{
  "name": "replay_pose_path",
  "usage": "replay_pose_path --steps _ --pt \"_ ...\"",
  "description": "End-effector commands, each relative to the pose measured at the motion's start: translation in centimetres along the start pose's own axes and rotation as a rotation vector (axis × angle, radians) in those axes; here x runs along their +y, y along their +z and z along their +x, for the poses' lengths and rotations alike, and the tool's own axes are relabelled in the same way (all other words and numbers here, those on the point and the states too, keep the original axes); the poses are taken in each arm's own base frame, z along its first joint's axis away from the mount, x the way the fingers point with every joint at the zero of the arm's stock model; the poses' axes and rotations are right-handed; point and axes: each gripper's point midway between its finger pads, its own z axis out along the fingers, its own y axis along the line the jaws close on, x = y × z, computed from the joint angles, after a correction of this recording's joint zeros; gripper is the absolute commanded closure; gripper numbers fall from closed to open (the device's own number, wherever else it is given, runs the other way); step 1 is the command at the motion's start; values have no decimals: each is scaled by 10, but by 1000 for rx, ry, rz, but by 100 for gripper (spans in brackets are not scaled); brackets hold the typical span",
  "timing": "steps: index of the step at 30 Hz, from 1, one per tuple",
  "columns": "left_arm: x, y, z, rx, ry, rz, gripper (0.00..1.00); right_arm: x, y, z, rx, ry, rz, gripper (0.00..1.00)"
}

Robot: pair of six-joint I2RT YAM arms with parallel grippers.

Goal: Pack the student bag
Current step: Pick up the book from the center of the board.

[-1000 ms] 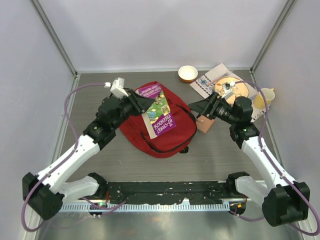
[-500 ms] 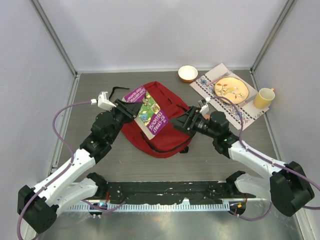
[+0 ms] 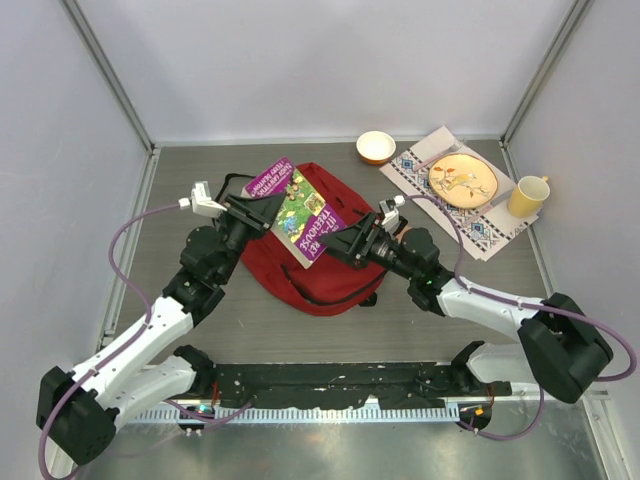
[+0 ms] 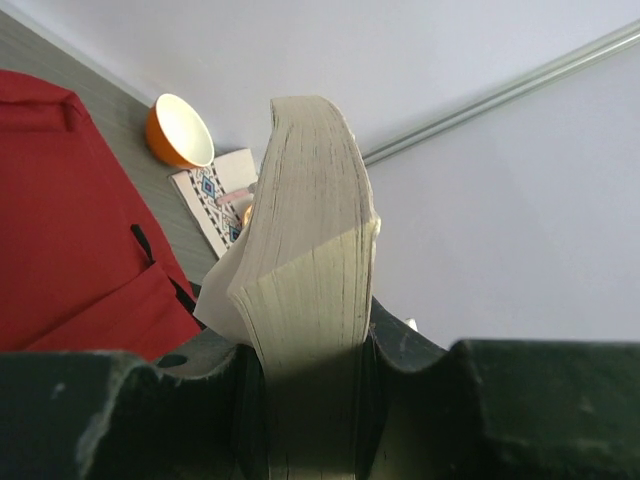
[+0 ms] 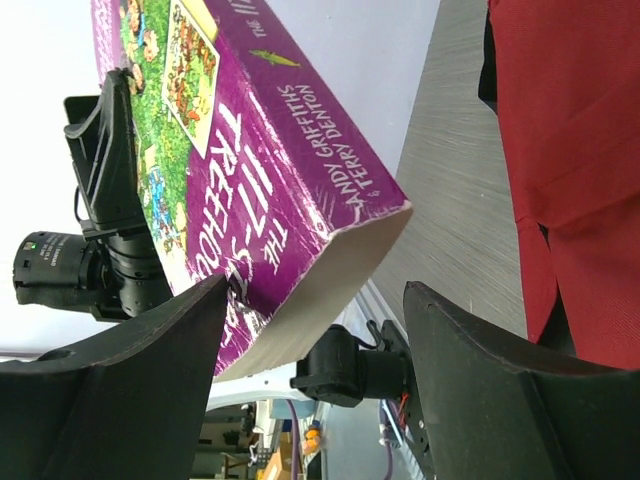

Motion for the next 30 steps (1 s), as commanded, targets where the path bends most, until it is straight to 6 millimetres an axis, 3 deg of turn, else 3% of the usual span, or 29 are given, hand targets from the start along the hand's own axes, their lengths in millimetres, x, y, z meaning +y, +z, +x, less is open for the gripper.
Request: replay_pose_path --steps 1,8,16,22,27,30 --pt "-45 -1 -27 -101 -137 181 100 45 12 -5 -42 -21 -167 24" --pt "-42 0 -24 -97 -160 185 100 61 18 -1 -45 -37 -241 27" --pt "-36 -3 -21 -90 -175 175 100 75 15 -14 -111 -106 -249 46" --pt "-29 -3 -11 -65 -212 177 100 86 16 -21 -147 -121 -284 34" --pt "-28 -4 -9 -59 -237 185 100 91 17 -31 -187 -125 -294 34" --pt "-24 -5 -9 -64 -241 175 100 97 15 -34 -203 -128 -310 41"
